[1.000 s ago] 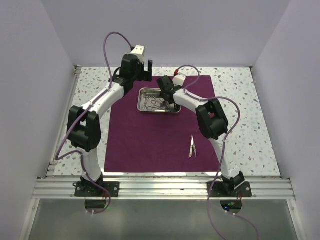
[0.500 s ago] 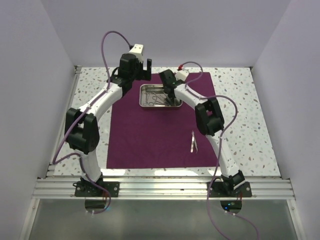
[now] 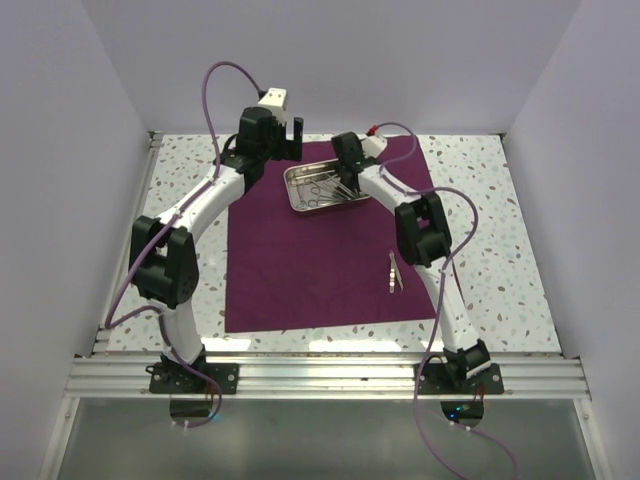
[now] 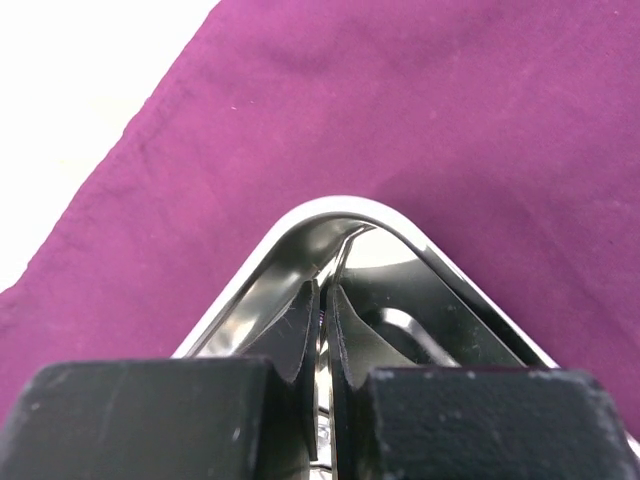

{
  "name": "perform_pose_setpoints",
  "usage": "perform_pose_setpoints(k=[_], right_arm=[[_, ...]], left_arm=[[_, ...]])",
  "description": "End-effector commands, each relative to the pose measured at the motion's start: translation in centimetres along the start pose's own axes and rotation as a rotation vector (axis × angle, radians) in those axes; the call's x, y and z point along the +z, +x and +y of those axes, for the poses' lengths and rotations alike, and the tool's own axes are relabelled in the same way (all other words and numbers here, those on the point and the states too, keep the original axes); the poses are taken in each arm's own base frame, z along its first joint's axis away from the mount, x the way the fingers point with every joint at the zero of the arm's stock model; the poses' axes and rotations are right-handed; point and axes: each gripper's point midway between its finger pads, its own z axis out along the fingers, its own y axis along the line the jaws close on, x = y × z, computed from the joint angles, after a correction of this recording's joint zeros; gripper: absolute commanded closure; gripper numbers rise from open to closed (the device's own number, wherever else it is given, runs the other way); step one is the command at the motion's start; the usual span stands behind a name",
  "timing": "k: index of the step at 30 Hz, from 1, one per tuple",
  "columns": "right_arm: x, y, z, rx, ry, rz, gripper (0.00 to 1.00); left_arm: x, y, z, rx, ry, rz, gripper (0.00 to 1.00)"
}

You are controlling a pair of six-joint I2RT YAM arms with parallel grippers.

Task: Open and lay out the surgical kit
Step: Adjust the container in the surgical kit, then pick up the medical item from the container.

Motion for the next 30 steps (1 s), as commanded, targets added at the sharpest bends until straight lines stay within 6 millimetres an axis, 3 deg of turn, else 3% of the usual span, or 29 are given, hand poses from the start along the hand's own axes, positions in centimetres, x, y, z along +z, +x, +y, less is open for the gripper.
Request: perform_pose_setpoints(k=[1, 3, 9, 10, 11, 17, 18, 20, 21, 23, 24, 26, 27, 28, 30], right_arm=[[-0.9, -1.8, 0.7, 0.01, -0.05, -0.039, 1.0], [-2.1, -2.7, 1.7, 0.013, -0.09, -0.058, 1.0], [-8.1, -6.2, 3.8, 0.027, -0.184, -0.135, 1.0], [-8.7, -5.6, 3.6, 0.013, -0.182, -0.132, 1.0], [-10.4, -6.6, 4.3, 0.025, -0.208, -0.15, 1.0], [-14.8, -7.9, 5.5, 0.009, -0.264, -0.215, 1.0], [-16.1, -8.9, 5.8, 0.008, -0.281, -0.233, 1.0], [-17.0, -8.9, 5.2, -0.026, -0.268, -0.25, 1.0], [-18.1, -9.9, 5.7, -0.015, -0.289, -0.277, 1.0], [-18.2, -9.9, 5.6, -0.046, -0.281, -0.281, 1.0], [-17.7, -9.0, 4.9, -0.107, -0.248, -0.239, 1.0], [-16.4, -8.2, 6.2, -0.161, -0.267, -0.183, 0.71], [-15.5, -7.2, 5.9, -0.221, -0.251, -0.147, 0.55], [-14.4, -6.7, 6.6, -0.242, -0.253, -0.135, 0.32], [-13.1, -5.3, 6.2, -0.314, -0.216, -0.091, 0.28]], left_arm=[[-0.9, -2.8, 0.4, 0.012, -0.003, -0.079, 0.01], [-0.8, -2.8, 0.4, 0.012, 0.0, -0.077, 0.01], [-0.7, -2.7, 0.1, 0.01, 0.01, -0.074, 0.01], [-0.7, -2.7, 0.2, 0.008, 0.009, -0.074, 0.0], [-0.7, -2.8, 0.2, 0.008, 0.011, -0.076, 0.01], [-0.8, -2.8, 0.2, 0.01, 0.011, -0.076, 0.01], [-0.8, -2.9, 0.1, 0.008, 0.012, -0.076, 0.01], [-0.9, -2.9, 0.1, 0.007, 0.015, -0.077, 0.01], [-0.9, -2.9, 0.1, 0.007, 0.016, -0.078, 0.01], [-0.9, -2.9, 0.1, 0.007, 0.016, -0.077, 0.01], [-0.9, -2.9, 0.0, 0.007, 0.017, -0.078, 0.01], [-1.0, -3.0, 0.0, 0.005, 0.019, -0.078, 0.0], [-1.1, -2.9, 0.0, 0.005, 0.019, -0.077, 0.01], [-1.1, -2.9, 0.0, 0.005, 0.019, -0.077, 0.0], [-1.2, -3.0, 0.0, 0.005, 0.019, -0.08, 0.01]])
